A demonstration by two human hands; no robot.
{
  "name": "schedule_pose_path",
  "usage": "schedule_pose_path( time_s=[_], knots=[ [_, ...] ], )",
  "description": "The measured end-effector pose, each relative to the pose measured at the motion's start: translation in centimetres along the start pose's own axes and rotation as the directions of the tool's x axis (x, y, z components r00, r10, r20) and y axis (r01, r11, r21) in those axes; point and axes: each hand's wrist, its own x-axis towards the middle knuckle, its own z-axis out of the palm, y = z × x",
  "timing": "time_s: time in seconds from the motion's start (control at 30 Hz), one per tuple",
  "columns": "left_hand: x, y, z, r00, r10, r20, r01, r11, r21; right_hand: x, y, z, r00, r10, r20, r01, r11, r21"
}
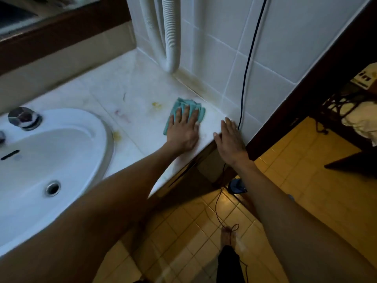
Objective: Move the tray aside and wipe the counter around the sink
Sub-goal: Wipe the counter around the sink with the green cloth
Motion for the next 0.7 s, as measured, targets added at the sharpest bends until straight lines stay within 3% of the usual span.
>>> schedule_pose_path(
  time_s=[0.1, 0.17, 0.23, 0.3, 0.37, 0.43, 0.53, 0.63, 0.7],
  knots=[
    [-3.3, -4.9, -0.5, 0.931, 0.357, 0.075, -0.363, 0.926, 0.106, 0.0, 0.0, 0.0, 1.0, 0.005, -0.011, -0.004, 1.0, 0.03],
    [-4.4, -8.2, -1.4, 0.876, 0.465, 0.129, -0.479, 0.869, 0.124, 0.0, 0.1, 0.1, 1.0, 0.005, -0.017, -0.004, 0.999, 0.053],
    [-2.9, -9.2, -2.1, 0.913, 0.399, 0.087, -0.408, 0.901, 0.149, 0.0, 0.2, 0.0, 1.0, 0.0, -0.017, 0.001, 0.997, 0.071],
    [0.0, -7.1, -2.2, 0.981, 0.193, 0.007, -0.193, 0.975, 0.114, 0.1, 0.4, -0.2, 1.0, -0.007, -0.014, 0.008, 0.996, 0.087],
    [3.0, -3.3, -1.4, 1.0, 0.002, -0.027, -0.002, 1.0, 0.009, 0.2, 0.6, -0.4, 1.0, -0.025, -0.018, 0.026, 0.996, 0.083],
    [4.6, 0.4, -0.4, 0.998, -0.053, -0.038, 0.051, 0.998, -0.047, 0.1, 0.8, -0.6, 0.999, -0.042, -0.034, 0.045, 0.995, 0.086],
    [3.2, 1.9, 0.5, 0.992, 0.127, -0.008, -0.127, 0.992, 0.023, -0.2, 1.2, -0.8, 0.997, -0.056, -0.05, 0.06, 0.996, 0.066],
    [-0.3, -1.5, 0.4, 0.921, 0.386, 0.056, -0.389, 0.918, 0.079, -0.9, 1.6, -1.4, 0.998, -0.057, -0.02, 0.057, 0.998, 0.01],
    [-0.6, -4.3, -0.7, 0.875, 0.473, 0.102, -0.483, 0.868, 0.118, -1.2, 1.9, -1.8, 0.998, -0.061, 0.003, 0.061, 0.998, -0.009]
  ],
)
